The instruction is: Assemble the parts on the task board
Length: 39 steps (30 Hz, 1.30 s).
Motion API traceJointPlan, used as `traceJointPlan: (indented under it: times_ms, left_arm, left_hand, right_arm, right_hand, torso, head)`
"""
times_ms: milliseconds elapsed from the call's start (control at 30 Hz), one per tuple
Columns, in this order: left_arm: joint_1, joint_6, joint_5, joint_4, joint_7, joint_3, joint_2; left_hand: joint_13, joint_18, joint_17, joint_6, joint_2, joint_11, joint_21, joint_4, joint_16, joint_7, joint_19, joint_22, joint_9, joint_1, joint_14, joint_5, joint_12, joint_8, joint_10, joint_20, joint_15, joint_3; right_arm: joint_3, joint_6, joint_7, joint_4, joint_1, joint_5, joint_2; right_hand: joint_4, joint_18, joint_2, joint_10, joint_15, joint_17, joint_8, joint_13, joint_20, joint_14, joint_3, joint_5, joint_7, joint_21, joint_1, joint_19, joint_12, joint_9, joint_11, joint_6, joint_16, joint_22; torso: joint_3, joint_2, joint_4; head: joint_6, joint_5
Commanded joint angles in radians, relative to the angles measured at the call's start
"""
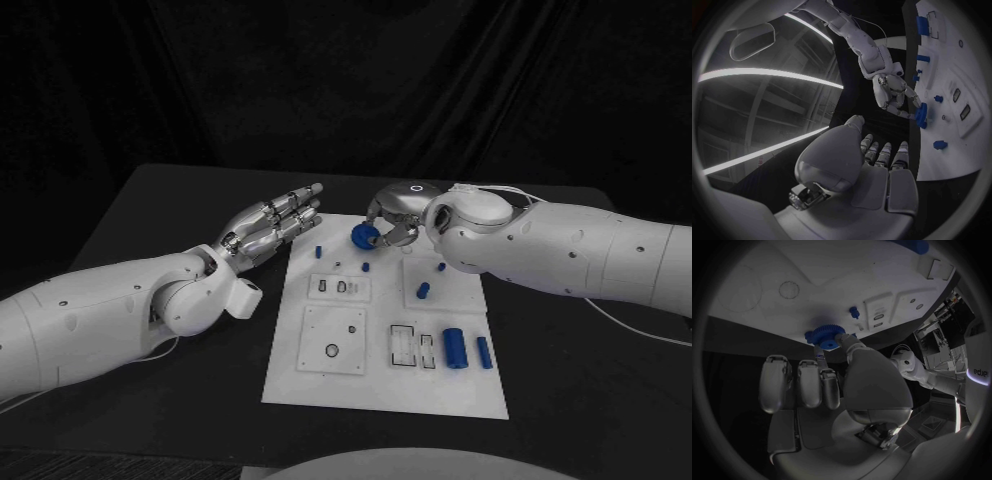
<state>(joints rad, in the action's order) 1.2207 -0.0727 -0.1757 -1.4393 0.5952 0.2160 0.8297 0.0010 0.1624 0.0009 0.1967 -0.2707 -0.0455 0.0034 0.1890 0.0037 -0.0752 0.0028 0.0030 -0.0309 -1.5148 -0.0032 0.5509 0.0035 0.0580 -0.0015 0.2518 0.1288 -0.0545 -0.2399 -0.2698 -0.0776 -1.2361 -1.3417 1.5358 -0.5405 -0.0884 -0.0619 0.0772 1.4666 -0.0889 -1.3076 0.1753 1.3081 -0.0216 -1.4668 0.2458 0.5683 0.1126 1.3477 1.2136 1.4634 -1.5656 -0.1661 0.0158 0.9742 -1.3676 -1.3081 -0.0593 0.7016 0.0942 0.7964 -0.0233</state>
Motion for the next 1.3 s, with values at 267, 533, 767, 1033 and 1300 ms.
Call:
traceJointPlan:
  times_ms: [267, 533, 767, 1033, 1300]
  left_arm:
    - [-0.002, -0.021, 0.0, 0.003, 0.007, -0.001, -0.007]
    - [-0.003, -0.024, 0.0, 0.004, 0.006, -0.001, -0.009]
    - [-0.003, -0.025, 0.0, 0.004, 0.005, -0.001, -0.008]
    - [-0.004, -0.024, 0.0, 0.0, 0.004, -0.001, -0.001]
    - [-0.004, -0.018, 0.0, -0.007, 0.003, -0.001, 0.015]
  left_hand:
    - [-0.001, 0.017, -0.001, -0.002, -0.007, -0.008, 0.0, 0.002, -0.004, -0.006, 0.001, 0.0, -0.001, -0.001, 0.003, 0.004, -0.003, 0.006, 0.002, 0.009, 0.003, 0.007]
    - [-0.001, 0.017, -0.001, -0.002, -0.007, -0.008, 0.0, 0.002, -0.004, -0.006, 0.001, 0.0, -0.001, -0.001, 0.003, 0.004, -0.003, 0.006, 0.002, 0.009, 0.003, 0.007]
    - [-0.001, 0.017, -0.001, -0.002, -0.007, -0.008, 0.0, 0.002, -0.004, -0.006, 0.001, 0.0, -0.001, -0.001, 0.003, 0.004, -0.003, 0.006, 0.002, 0.009, 0.003, 0.007]
    - [-0.001, 0.017, -0.001, -0.003, -0.007, -0.01, 0.0, 0.002, -0.004, -0.007, 0.001, 0.0, -0.001, 0.0, 0.003, 0.003, -0.003, 0.006, 0.002, 0.009, 0.003, 0.009]
    - [-0.001, 0.017, -0.001, 0.0, -0.007, -0.01, 0.001, 0.002, -0.004, -0.008, 0.002, 0.0, -0.001, 0.001, 0.003, 0.002, -0.003, 0.007, 0.002, 0.009, 0.003, 0.009]
  right_arm:
    - [0.001, 0.072, -0.063, 0.046, 0.014, 0.024, 0.043]
    - [0.001, 0.076, -0.073, 0.055, 0.017, 0.027, 0.051]
    - [0.001, 0.071, -0.065, 0.049, 0.018, 0.028, 0.048]
    - [0.001, -0.015, -0.023, 0.025, 0.018, 0.028, 0.019]
    - [0.005, -0.096, 0.016, -0.102, -0.029, 0.004, -0.106]
  right_hand:
    - [0.004, 0.007, 0.004, 0.104, 0.019, -0.012, -0.027, 0.263, -0.015, -0.063, 0.016, -0.024, -0.032, -0.015, -0.008, 0.006, -0.005, -0.251, -0.016, 0.013, 0.003, -0.159]
    - [0.008, 0.003, 0.009, 0.104, 0.022, -0.006, -0.089, 0.263, -0.022, -0.061, 0.025, -0.071, -0.01, -0.029, -0.014, 0.001, -0.005, -0.231, -0.017, -0.076, 0.004, -0.156]
    - [0.02, 0.002, 0.01, 0.104, 0.015, -0.015, -0.115, 0.263, -0.016, -0.062, 0.027, -0.135, -0.018, -0.037, -0.014, 0.0, -0.005, -0.178, -0.008, -0.249, -0.01, -0.159]
    - [0.017, -0.002, 0.002, 0.097, 0.013, 0.0, -0.112, 0.251, -0.014, -0.058, 0.001, -0.283, -0.022, -0.062, -0.022, -0.008, 0.004, -0.106, -0.005, -0.367, -0.001, -0.155]
    - [0.006, -0.001, -0.01, 0.101, 0.013, 0.004, -0.08, 0.257, -0.014, -0.058, -0.019, -0.315, -0.022, -0.061, -0.018, -0.003, -0.001, -0.112, -0.005, -0.243, -0.001, -0.159]
  torso:
    - [0.0017, 0.003, 0.0062]
    - [0.0006, 0.003, 0.0088]
    - [0.0011, 0.003, 0.0067]
    - [0.0017, 0.002, 0.0048]
    - [0.0018, 0.003, 0.0042]
  head:
    - [0.002, -0.007]
    - [0.001, -0.009]
    - [0.001, -0.007]
    - [0.005, -0.001]
    - [-0.002, -0.002]
